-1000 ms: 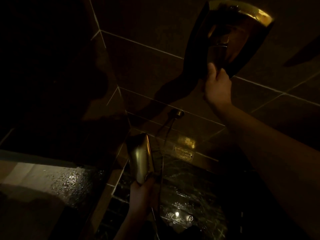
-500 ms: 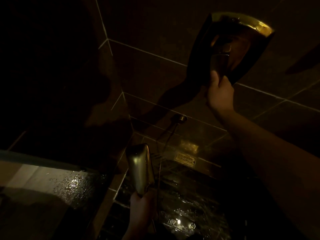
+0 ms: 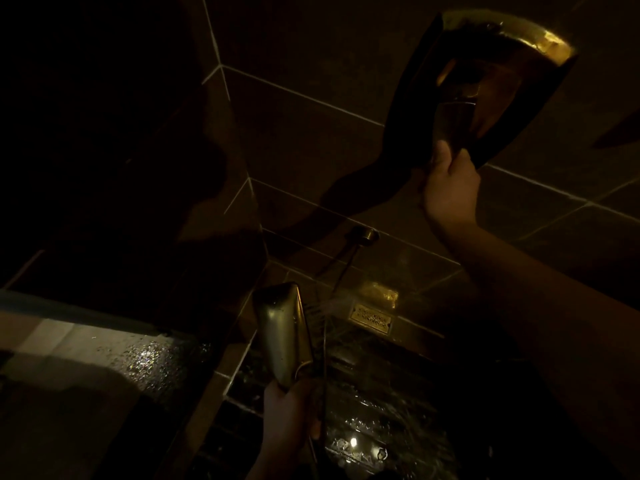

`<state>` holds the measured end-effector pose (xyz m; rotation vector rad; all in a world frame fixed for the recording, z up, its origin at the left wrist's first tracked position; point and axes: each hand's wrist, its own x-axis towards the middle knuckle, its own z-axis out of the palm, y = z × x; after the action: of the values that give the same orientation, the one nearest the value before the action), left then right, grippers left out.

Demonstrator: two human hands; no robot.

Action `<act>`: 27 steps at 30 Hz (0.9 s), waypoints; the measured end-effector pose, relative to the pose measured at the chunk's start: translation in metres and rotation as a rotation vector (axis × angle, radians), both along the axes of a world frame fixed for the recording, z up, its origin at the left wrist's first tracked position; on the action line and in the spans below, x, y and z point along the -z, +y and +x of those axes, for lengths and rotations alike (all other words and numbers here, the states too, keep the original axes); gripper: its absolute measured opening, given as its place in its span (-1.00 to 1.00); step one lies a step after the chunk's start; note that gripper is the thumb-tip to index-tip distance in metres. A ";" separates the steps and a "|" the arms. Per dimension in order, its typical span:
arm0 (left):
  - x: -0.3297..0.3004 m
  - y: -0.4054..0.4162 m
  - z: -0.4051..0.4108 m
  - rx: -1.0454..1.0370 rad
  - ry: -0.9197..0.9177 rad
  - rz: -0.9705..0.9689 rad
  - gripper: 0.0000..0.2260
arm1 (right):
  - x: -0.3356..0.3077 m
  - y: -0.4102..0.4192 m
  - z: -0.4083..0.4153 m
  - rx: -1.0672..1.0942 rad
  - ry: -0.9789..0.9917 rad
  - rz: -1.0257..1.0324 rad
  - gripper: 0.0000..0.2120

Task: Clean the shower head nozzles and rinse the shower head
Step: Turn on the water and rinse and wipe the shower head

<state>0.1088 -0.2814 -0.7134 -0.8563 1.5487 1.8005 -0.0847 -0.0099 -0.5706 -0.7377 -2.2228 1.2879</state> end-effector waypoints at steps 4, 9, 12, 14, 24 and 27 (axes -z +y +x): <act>0.003 0.007 -0.001 -0.023 -0.008 0.020 -0.94 | 0.006 0.001 -0.001 0.017 0.050 0.024 -0.77; 0.010 0.013 -0.003 -0.043 0.008 0.013 -0.88 | 0.014 -0.001 -0.001 0.013 0.137 0.080 -0.57; 0.011 0.012 -0.002 -0.020 0.011 0.001 -0.83 | 0.020 0.001 -0.002 0.001 0.188 0.082 -0.56; 0.013 0.011 -0.002 -0.015 0.011 -0.006 -0.87 | 0.023 0.004 -0.004 0.030 0.187 0.100 -0.65; 0.008 0.025 -0.014 -0.031 0.089 0.003 -0.90 | 0.035 0.007 -0.007 0.033 0.252 0.195 -0.81; 0.004 0.029 -0.016 0.004 0.097 0.007 -0.88 | 0.034 0.006 -0.006 0.027 0.274 0.200 -0.82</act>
<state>0.0925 -0.2521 -0.7178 -0.7726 1.6020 1.8684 -0.0911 -0.0037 -0.6050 -0.4829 -2.0728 1.0637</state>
